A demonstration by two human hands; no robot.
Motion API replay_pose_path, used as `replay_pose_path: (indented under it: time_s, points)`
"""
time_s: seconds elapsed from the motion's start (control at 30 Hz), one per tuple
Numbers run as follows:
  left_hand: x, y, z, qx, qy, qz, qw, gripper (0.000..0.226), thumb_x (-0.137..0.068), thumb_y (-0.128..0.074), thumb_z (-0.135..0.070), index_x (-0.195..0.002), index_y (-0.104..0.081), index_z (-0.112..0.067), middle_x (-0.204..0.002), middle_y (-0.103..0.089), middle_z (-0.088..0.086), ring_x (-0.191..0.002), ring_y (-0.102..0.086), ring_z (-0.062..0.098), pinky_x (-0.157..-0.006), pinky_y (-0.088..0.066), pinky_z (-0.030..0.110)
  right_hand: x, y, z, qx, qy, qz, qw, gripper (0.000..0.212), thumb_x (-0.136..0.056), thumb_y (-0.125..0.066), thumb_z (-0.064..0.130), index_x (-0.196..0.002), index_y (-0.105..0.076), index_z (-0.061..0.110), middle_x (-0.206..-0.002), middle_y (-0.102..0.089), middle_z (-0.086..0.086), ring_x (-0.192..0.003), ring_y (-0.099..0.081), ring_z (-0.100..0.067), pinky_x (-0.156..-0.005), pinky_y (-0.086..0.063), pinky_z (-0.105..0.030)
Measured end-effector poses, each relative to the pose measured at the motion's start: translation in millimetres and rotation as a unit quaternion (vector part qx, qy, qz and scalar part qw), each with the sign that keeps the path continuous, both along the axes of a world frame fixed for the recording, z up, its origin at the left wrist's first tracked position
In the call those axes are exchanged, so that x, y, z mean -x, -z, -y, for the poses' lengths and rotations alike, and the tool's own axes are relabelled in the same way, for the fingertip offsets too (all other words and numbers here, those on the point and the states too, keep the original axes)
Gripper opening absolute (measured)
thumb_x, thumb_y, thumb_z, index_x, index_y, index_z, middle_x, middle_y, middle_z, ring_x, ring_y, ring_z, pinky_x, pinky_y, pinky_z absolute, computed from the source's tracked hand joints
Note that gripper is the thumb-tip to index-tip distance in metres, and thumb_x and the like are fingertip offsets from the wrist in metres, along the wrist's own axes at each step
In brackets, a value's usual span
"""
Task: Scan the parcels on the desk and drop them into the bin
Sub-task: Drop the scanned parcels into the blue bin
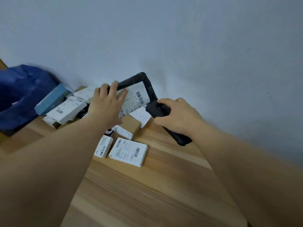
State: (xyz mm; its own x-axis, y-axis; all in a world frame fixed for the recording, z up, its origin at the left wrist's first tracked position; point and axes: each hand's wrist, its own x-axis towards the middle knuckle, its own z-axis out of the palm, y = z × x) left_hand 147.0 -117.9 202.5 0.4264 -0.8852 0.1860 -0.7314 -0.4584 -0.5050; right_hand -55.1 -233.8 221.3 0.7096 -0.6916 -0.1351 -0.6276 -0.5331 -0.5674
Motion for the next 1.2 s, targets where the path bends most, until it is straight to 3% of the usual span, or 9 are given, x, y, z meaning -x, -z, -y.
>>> replay_pose_path:
  time_s: [0.13,0.37,0.5,0.63,1.07,1.2]
  points:
    - [-1,-17,-16,0.034,0.002,0.023,0.999,0.112,-0.056,-0.080,-0.064,-0.149,-0.033,-0.020,-0.146,-0.029,0.018,-0.119,-0.041,0.038,-0.099,-0.040,0.048,-1,-16,-12,0.030,-0.020,-0.005,0.999,0.068,-0.080,-0.066,0.052,-0.143,-0.040,0.051,-0.118,-0.040,0.006,-0.107,-0.055,-0.023,-0.082,-0.041,-0.033]
    - [6,-24,-36,0.047,-0.004,0.023,0.999,0.112,-0.051,-0.082,-0.065,-0.144,-0.040,-0.020,-0.142,-0.035,0.018,-0.115,-0.044,0.037,-0.095,-0.041,0.048,-1,-26,-35,0.063,-0.035,-0.017,0.997,0.069,-0.083,-0.063,0.050,-0.146,-0.037,0.049,-0.128,-0.042,0.002,-0.113,-0.055,-0.028,-0.084,-0.042,-0.034]
    - [9,-28,-54,0.033,-0.006,0.016,0.999,0.108,-0.063,-0.077,-0.060,-0.150,-0.027,-0.020,-0.149,-0.026,0.018,-0.124,-0.039,0.037,-0.104,-0.036,0.047,2,-30,-44,0.069,-0.043,-0.035,0.996,0.068,-0.082,-0.064,0.050,-0.145,-0.038,0.049,-0.124,-0.043,0.002,-0.105,-0.052,-0.025,-0.085,-0.045,-0.035]
    - [7,-29,-69,0.013,-0.024,0.009,1.000,0.106,-0.073,-0.069,-0.062,-0.152,-0.012,-0.023,-0.154,-0.014,0.017,-0.132,-0.031,0.036,-0.110,-0.031,0.046,-1,-35,-53,0.067,-0.059,-0.046,0.995,0.067,-0.083,-0.064,0.049,-0.146,-0.039,0.049,-0.123,-0.043,0.002,-0.112,-0.052,-0.026,-0.086,-0.044,-0.034]
    - [-56,-28,-159,0.043,-0.097,-0.008,0.994,0.102,-0.080,-0.058,-0.068,-0.155,-0.004,-0.023,-0.155,-0.009,0.015,-0.137,-0.024,0.036,-0.114,-0.028,0.049,-59,-75,-114,0.097,-0.146,-0.087,0.981,0.062,-0.081,-0.065,0.047,-0.141,-0.047,0.049,-0.115,-0.050,0.005,-0.104,-0.055,-0.021,-0.082,-0.047,-0.031]
    - [-82,-33,-209,0.070,-0.151,-0.050,0.985,0.106,-0.078,-0.061,-0.069,-0.154,-0.003,-0.023,-0.157,-0.005,0.016,-0.139,-0.022,0.038,-0.114,-0.027,0.049,-98,-79,-156,0.086,-0.150,-0.052,0.984,0.064,-0.079,-0.068,0.046,-0.140,-0.048,0.048,-0.114,-0.054,0.006,-0.099,-0.058,-0.018,-0.081,-0.050,-0.031]
